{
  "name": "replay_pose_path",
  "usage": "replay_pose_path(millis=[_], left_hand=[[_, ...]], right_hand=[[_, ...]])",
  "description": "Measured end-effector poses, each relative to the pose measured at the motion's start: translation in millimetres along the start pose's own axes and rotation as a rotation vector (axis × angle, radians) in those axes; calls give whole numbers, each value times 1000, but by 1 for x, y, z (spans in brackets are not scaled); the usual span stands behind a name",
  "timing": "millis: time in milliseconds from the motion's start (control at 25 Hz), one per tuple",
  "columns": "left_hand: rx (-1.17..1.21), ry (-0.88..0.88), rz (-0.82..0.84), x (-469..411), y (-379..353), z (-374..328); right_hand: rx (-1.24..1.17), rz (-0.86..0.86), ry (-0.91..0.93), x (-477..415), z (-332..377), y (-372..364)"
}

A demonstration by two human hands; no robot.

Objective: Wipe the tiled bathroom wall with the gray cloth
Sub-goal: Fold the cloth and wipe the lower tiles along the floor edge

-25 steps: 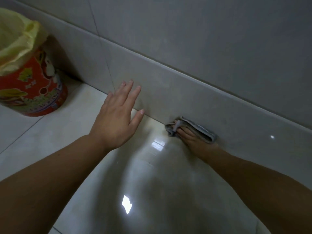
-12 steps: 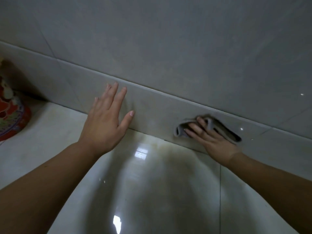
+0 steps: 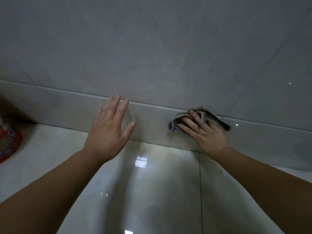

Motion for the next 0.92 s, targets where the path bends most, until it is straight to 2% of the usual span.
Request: replay_pose_path(millis=[80,200,360,520,600,720,920], left_hand=[[-26,-35,24,2,15,-21],[-62,-74,2,4,45,-61],[-101,-72,-4,16,63,-87],[-75,-183,67,27,42,-73],[-99,-239,87,22,26,-57],[-75,-243,87,11,2,-38],[-62,-233,74,5,-28,-16]], right_hand=[[38,47,-8,1,2,4],[33,158,-147,-7,1,25],[-156,267,-494,-3,9,47],[-260,217,-802,-11,32,42],[-283,220,-906,-19,44,31],[-324,131,-1054,-32,58,11],[-305,-68,-1136,-37,66,-12]])
Point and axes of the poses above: each hand's wrist, its own x-axis away from the middle knuckle, its own y-axis out of the back of the hand, z = x × y, the point moved 1 cm from there along -x, towards the middle knuckle, and after that the axes turned 5 degrees about x, right-handed, at the moved point
